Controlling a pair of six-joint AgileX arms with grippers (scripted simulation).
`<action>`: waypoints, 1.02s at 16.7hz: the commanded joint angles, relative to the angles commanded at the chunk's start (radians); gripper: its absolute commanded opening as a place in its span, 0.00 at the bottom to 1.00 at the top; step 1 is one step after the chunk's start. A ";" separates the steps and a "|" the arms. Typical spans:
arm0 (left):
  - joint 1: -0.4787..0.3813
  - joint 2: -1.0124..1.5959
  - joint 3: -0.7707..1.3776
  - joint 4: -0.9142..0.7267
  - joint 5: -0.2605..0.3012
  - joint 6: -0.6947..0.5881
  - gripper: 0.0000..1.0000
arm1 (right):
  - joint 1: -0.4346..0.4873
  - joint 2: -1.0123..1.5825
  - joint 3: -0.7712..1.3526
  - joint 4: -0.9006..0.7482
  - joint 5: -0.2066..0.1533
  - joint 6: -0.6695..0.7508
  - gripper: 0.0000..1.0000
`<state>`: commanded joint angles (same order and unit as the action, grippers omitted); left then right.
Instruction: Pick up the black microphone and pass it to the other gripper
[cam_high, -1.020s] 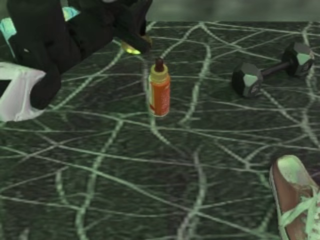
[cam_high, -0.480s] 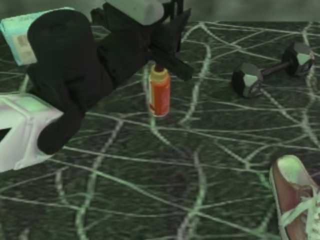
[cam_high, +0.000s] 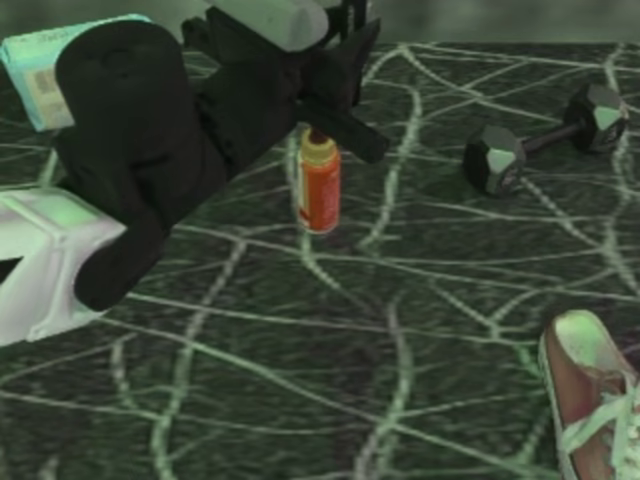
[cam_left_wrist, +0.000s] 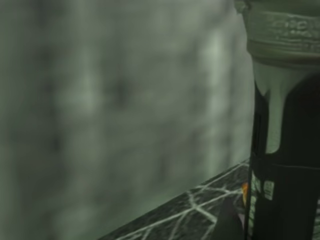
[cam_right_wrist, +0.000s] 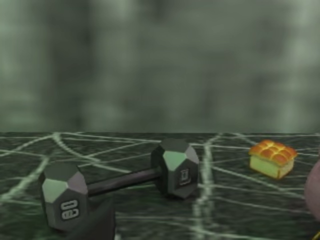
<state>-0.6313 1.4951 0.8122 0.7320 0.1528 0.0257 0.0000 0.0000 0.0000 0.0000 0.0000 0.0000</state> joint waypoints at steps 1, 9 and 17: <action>0.000 0.000 0.000 0.000 0.000 0.000 0.00 | 0.000 0.000 0.000 0.000 0.000 0.000 1.00; 0.000 0.000 0.000 0.000 0.000 0.000 0.00 | 0.176 0.227 0.145 0.091 0.045 -0.011 1.00; 0.000 0.000 0.000 0.000 0.000 0.000 0.00 | 0.574 0.860 0.534 0.355 0.156 -0.015 1.00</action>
<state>-0.6313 1.4951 0.8122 0.7320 0.1528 0.0257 0.5743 0.8603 0.5337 0.3549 0.1563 -0.0145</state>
